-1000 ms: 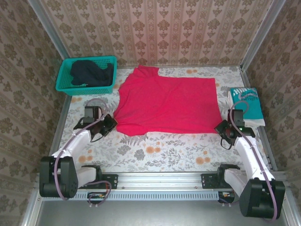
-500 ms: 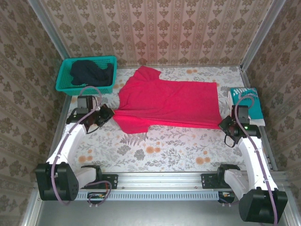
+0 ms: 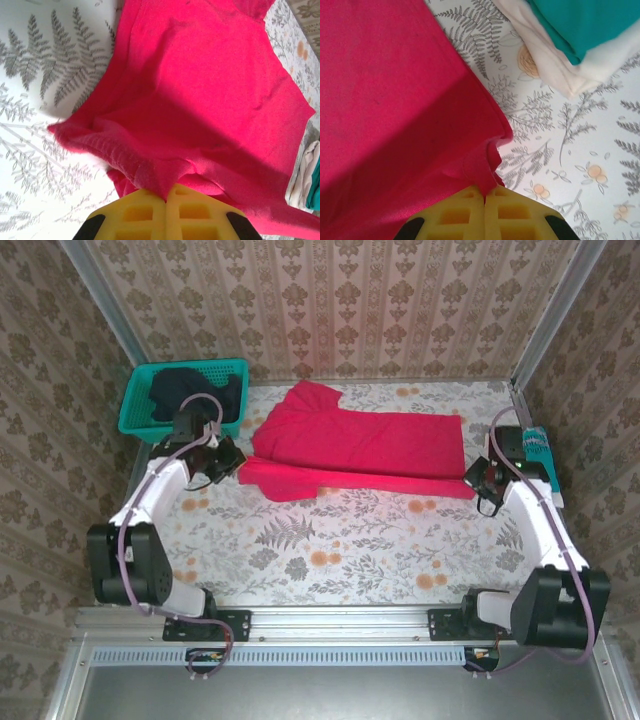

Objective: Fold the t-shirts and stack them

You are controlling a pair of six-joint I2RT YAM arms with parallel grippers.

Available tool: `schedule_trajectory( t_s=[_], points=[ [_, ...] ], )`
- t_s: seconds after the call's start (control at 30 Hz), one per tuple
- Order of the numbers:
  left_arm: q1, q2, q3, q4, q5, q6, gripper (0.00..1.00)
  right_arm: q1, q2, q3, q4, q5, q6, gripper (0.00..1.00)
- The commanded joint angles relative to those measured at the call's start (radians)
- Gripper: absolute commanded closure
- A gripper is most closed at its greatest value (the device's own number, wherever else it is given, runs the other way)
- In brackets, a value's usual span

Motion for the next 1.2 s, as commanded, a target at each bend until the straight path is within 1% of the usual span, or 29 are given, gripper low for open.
schedule_trajectory(
  t_s=[0.0, 0.27, 0.37, 0.47, 0.6, 0.7, 0.93, 1.07, 1.17],
  points=[
    [0.005, 0.071, 0.086, -0.029, -0.018, 0.034, 1.0, -0.014, 0.078, 0.066, 0.03, 0.0, -0.033, 1.0],
    [-0.016, 0.219, 0.231, -0.064, -0.014, 0.075, 1.0, -0.024, 0.226, 0.131, 0.062, -0.007, -0.047, 1.0],
    [-0.026, 0.255, 0.259, -0.088, -0.005, 0.087, 1.0, -0.03, 0.265, 0.151, 0.062, -0.008, -0.052, 1.0],
    [-0.035, 0.26, 0.265, -0.111, 0.007, 0.091, 1.0, -0.034, 0.283, 0.173, 0.036, -0.022, -0.059, 1.0],
    [-0.037, 0.197, 0.206, -0.118, 0.002, 0.087, 1.0, -0.034, 0.215, 0.125, 0.029, -0.015, -0.063, 1.0],
    [-0.036, 0.122, 0.136, -0.135, -0.006, 0.078, 1.0, -0.036, 0.112, 0.057, -0.005, 0.009, -0.069, 1.0],
    [-0.03, -0.031, -0.029, -0.216, 0.008, 0.087, 1.0, -0.039, -0.109, -0.13, -0.089, 0.011, -0.059, 1.0],
    [-0.013, -0.109, -0.081, -0.249, 0.017, 0.089, 1.0, -0.039, -0.17, -0.181, -0.1, 0.015, -0.049, 1.0],
    [-0.004, -0.119, -0.095, -0.244, 0.013, 0.096, 1.0, -0.04, -0.155, -0.188, -0.075, 0.019, -0.054, 1.0]
  ],
)
